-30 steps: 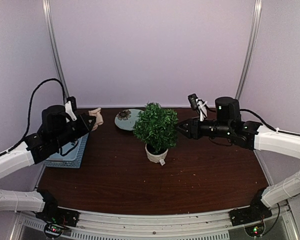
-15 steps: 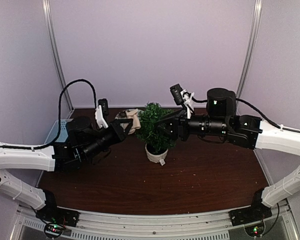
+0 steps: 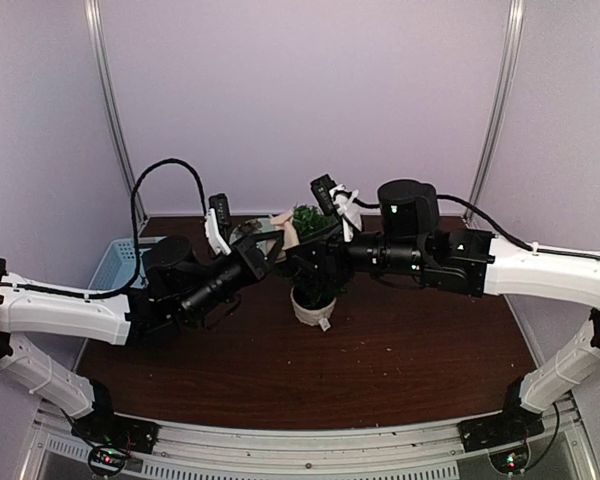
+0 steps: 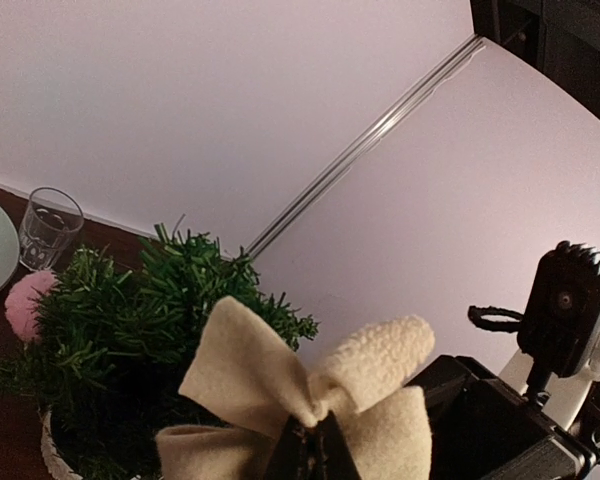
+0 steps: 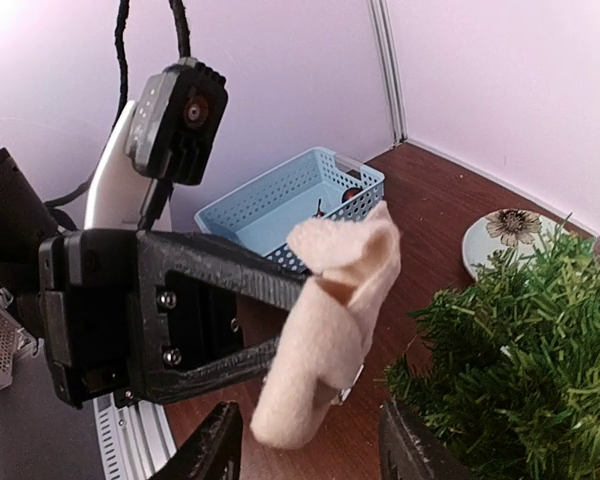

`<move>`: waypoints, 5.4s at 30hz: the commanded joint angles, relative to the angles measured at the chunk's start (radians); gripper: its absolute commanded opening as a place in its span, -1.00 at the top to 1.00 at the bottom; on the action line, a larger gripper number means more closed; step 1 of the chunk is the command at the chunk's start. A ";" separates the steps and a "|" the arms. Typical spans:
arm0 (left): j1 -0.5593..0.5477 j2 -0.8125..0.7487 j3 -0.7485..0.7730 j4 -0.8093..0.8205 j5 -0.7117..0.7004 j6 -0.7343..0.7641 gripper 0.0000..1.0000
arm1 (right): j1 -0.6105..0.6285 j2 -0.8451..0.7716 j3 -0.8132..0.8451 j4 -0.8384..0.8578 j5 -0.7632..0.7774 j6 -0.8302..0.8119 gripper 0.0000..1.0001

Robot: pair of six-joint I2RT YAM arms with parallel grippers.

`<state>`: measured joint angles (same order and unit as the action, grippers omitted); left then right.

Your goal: Decorate the small christmas tree

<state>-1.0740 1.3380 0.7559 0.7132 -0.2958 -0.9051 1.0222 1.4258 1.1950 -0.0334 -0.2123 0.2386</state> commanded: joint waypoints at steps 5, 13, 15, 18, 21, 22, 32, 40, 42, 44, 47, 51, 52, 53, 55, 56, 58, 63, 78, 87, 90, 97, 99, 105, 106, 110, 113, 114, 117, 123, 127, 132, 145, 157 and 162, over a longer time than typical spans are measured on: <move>-0.011 0.014 0.033 0.082 0.021 -0.005 1.00 | 0.010 0.031 0.068 0.010 0.106 -0.042 0.41; -0.012 0.005 0.042 0.033 0.062 0.006 0.85 | 0.009 -0.013 0.065 -0.051 0.161 -0.100 1.00; -0.012 -0.036 0.036 -0.015 0.068 0.070 0.34 | 0.008 -0.032 0.070 -0.088 0.165 -0.121 1.00; -0.005 -0.137 0.064 -0.230 0.065 0.244 -0.08 | 0.001 -0.070 0.075 -0.166 0.157 -0.149 1.00; 0.025 -0.230 0.148 -0.605 0.091 0.434 -0.28 | -0.023 -0.106 0.087 -0.257 0.092 -0.160 1.00; 0.041 -0.251 0.174 -0.686 0.126 0.503 -0.29 | -0.034 -0.115 0.093 -0.290 0.063 -0.159 1.00; 0.065 -0.247 0.292 -0.949 0.544 0.878 -0.26 | -0.068 -0.096 0.168 -0.521 -0.318 -0.098 1.00; 0.011 -0.136 0.319 -0.904 0.551 0.964 -0.24 | -0.065 -0.072 0.168 -0.493 -0.450 -0.003 1.00; 0.007 -0.104 0.336 -0.904 0.592 0.954 -0.24 | -0.063 -0.062 0.170 -0.493 -0.467 0.007 1.00; 0.004 -0.082 0.337 -0.885 0.625 0.943 -0.21 | -0.058 -0.057 0.173 -0.499 -0.469 0.005 1.00; 0.004 -0.068 0.326 -0.839 0.653 0.920 -0.08 | -0.051 -0.047 0.183 -0.517 -0.472 -0.006 1.00; 0.003 -0.061 0.316 -0.800 0.674 0.908 0.11 | -0.041 -0.035 0.188 -0.531 -0.476 -0.018 1.00; 0.003 -0.060 0.315 -0.793 0.677 0.909 0.18 | -0.039 -0.033 0.190 -0.534 -0.476 -0.021 1.00; 0.004 -0.059 0.315 -0.788 0.683 0.908 0.22 | -0.039 -0.031 0.191 -0.537 -0.475 -0.024 1.00; 0.003 -0.054 0.314 -0.786 0.702 0.908 0.27 | -0.038 -0.026 0.194 -0.543 -0.471 -0.030 1.00; 0.004 -0.052 0.311 -0.783 0.711 0.908 0.38 | -0.037 -0.025 0.198 -0.547 -0.470 -0.033 1.00; 0.005 -0.046 0.310 -0.783 0.730 0.880 0.63 | -0.037 -0.025 0.202 -0.548 -0.467 -0.036 1.00; 0.020 -0.072 0.260 -0.730 0.785 0.853 1.00 | -0.037 -0.046 0.201 -0.541 -0.467 -0.055 0.86; 0.083 -0.215 0.093 -0.159 1.279 0.661 1.00 | -0.019 -0.268 0.043 -0.356 -0.420 -0.224 -0.24; 0.083 -0.133 0.118 0.109 1.429 0.492 1.00 | 0.116 -0.258 0.048 -0.293 -0.347 -0.358 -0.04; 0.083 -0.104 0.138 0.133 1.448 0.481 1.00 | 0.160 -0.243 0.065 -0.301 -0.353 -0.384 0.05; 0.083 -0.091 0.162 0.094 1.430 0.521 1.00 | 0.257 -0.244 0.046 -0.312 -0.282 -0.412 -0.04; 0.083 -0.090 0.165 0.083 1.421 0.529 1.00 | 0.274 -0.238 0.049 -0.306 -0.266 -0.413 0.04; 0.083 -0.084 0.180 0.061 1.425 0.528 1.00 | 0.289 -0.226 0.072 -0.312 -0.228 -0.420 0.32; 0.084 -0.084 0.180 0.059 1.423 0.528 1.00 | 0.291 -0.226 0.074 -0.312 -0.229 -0.419 0.33; 0.083 -0.084 0.175 0.048 1.416 0.538 1.00 | 0.297 -0.226 0.084 -0.310 -0.236 -0.420 0.39; 0.084 -0.083 0.178 0.036 1.413 0.545 1.00 | 0.304 -0.226 0.092 -0.314 -0.237 -0.423 0.41; 0.083 -0.083 0.177 0.028 1.412 0.552 1.00 | 0.305 -0.228 0.092 -0.314 -0.238 -0.423 0.43; 0.085 -0.091 0.177 -0.010 1.399 0.583 1.00 | 0.311 -0.235 0.092 -0.315 -0.244 -0.425 0.46; 0.087 -0.091 0.180 -0.030 1.393 0.594 1.00 | 0.316 -0.232 0.097 -0.324 -0.237 -0.430 0.67; 0.092 -0.093 0.178 -0.033 1.396 0.589 1.00 | 0.316 -0.235 0.094 -0.328 -0.215 -0.429 0.85; 0.106 -0.105 0.172 -0.019 1.418 0.563 1.00 | 0.317 -0.244 0.085 -0.346 -0.153 -0.421 1.00; 0.111 -0.108 0.200 -0.117 1.496 0.556 1.00 | 0.293 -0.275 0.087 -0.424 -0.034 -0.457 1.00; 0.126 -0.108 0.184 -0.088 1.430 0.563 1.00 | 0.305 -0.263 0.082 -0.313 -0.239 -0.409 0.43; 0.126 -0.112 0.178 -0.081 1.414 0.563 1.00 | 0.318 -0.237 0.090 -0.304 -0.216 -0.402 0.32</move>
<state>-0.9543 1.2381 0.9260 0.5968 1.1458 -0.3420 1.3300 1.1698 1.2579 -0.3714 -0.4114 -0.1837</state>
